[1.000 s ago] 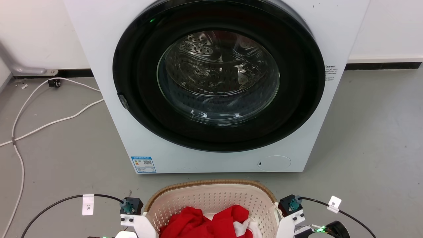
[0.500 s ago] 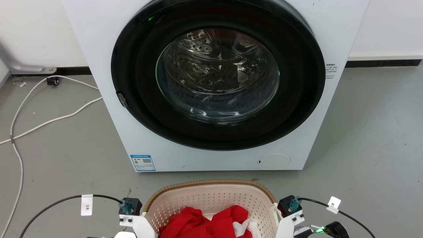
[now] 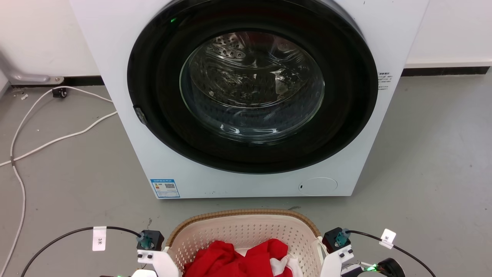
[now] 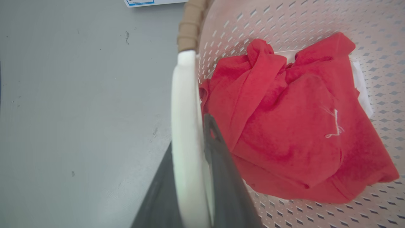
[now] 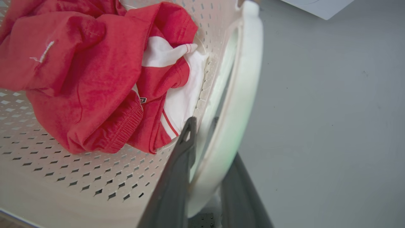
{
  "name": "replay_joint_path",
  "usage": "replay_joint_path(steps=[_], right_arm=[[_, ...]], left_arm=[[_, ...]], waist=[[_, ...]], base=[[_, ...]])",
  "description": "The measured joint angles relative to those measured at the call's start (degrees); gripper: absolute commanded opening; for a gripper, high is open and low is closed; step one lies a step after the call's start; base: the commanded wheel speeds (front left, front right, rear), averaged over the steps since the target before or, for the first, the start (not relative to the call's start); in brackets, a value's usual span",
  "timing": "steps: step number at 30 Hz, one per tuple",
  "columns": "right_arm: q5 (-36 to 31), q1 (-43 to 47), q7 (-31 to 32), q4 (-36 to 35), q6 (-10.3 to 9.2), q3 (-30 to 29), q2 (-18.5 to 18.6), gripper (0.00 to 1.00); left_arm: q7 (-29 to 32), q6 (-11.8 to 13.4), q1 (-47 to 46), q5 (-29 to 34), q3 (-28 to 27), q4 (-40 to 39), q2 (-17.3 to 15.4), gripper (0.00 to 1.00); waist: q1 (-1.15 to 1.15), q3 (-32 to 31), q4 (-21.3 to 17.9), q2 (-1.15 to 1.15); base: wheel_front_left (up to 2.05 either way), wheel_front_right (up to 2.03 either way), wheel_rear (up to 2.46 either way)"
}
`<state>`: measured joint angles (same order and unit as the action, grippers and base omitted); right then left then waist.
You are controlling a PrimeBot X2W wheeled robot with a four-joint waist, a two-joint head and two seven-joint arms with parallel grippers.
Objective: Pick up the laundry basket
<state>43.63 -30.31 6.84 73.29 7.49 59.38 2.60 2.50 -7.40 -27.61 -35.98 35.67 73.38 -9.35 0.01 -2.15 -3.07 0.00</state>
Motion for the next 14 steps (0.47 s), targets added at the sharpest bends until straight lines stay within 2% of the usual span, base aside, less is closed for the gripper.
replay_joint_path(steps=[14], right_arm=[[1.31,-0.19,-0.16,0.04,0.00,1.27,0.00,0.00]], left_arm=[[-0.16,0.00,-0.30,-1.69,1.70,0.11,-0.45,0.00]], waist=[[0.00,0.22,0.07,0.00]], base=[[0.00,0.00,0.00]])
